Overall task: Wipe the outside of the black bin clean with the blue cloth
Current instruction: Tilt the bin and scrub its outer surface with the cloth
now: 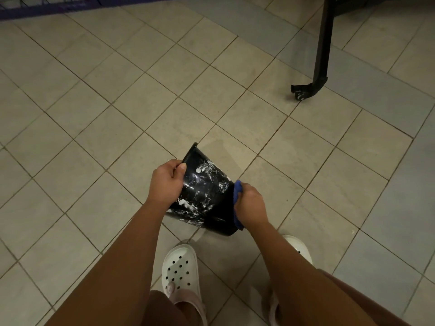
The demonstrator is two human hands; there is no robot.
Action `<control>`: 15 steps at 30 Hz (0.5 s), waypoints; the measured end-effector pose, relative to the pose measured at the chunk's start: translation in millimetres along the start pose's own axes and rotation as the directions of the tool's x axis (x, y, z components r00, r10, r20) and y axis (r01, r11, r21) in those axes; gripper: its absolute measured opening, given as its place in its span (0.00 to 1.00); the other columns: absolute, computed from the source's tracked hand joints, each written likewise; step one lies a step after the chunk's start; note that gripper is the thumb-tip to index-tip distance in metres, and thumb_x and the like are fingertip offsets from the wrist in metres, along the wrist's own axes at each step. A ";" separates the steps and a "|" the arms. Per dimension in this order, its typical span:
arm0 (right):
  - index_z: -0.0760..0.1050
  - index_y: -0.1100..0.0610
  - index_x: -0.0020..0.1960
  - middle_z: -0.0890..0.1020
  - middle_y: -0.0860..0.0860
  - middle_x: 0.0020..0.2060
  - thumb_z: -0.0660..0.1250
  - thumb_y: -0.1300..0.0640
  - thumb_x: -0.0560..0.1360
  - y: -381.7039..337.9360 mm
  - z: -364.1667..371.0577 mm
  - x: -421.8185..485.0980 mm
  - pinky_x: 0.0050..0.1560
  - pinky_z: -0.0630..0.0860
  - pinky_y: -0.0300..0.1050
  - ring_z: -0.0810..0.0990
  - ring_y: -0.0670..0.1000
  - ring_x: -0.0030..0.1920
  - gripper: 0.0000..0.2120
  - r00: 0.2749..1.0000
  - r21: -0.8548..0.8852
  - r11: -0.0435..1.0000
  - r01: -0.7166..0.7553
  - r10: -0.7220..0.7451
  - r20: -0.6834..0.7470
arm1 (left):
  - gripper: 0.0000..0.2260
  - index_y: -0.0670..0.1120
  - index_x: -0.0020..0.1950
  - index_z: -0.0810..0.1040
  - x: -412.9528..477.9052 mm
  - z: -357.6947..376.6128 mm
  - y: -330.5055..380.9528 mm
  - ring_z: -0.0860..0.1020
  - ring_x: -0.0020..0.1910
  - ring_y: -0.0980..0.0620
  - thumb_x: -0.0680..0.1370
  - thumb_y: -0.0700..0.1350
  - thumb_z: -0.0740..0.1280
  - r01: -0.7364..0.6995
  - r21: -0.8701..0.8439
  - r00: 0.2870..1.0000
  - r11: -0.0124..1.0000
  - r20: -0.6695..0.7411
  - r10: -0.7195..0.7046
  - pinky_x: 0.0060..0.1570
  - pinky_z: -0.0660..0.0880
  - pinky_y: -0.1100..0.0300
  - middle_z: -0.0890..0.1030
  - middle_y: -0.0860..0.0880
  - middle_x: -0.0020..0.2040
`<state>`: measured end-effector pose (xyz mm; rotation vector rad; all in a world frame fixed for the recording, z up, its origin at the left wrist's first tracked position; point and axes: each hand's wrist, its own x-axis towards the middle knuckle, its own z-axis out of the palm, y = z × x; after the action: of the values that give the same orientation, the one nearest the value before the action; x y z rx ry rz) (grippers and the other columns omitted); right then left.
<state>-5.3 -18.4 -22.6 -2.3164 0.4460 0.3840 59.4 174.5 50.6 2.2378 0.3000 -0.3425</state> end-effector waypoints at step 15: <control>0.75 0.59 0.63 0.76 0.55 0.59 0.73 0.61 0.69 23.7 6.9 -37.1 0.61 0.67 0.42 0.73 0.54 0.60 0.22 0.972 0.233 0.963 0.138 -0.086 -0.219 | 0.18 0.45 0.60 0.80 -1.1 -8.3 11.8 0.81 0.55 0.44 0.83 0.55 0.59 0.271 -0.193 0.950 0.943 0.209 -0.230 0.61 0.74 0.47 0.83 0.45 0.53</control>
<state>-49.5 -21.9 -27.1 -2.1323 0.4339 0.0269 63.4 173.4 64.4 1.9367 0.5018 -0.6191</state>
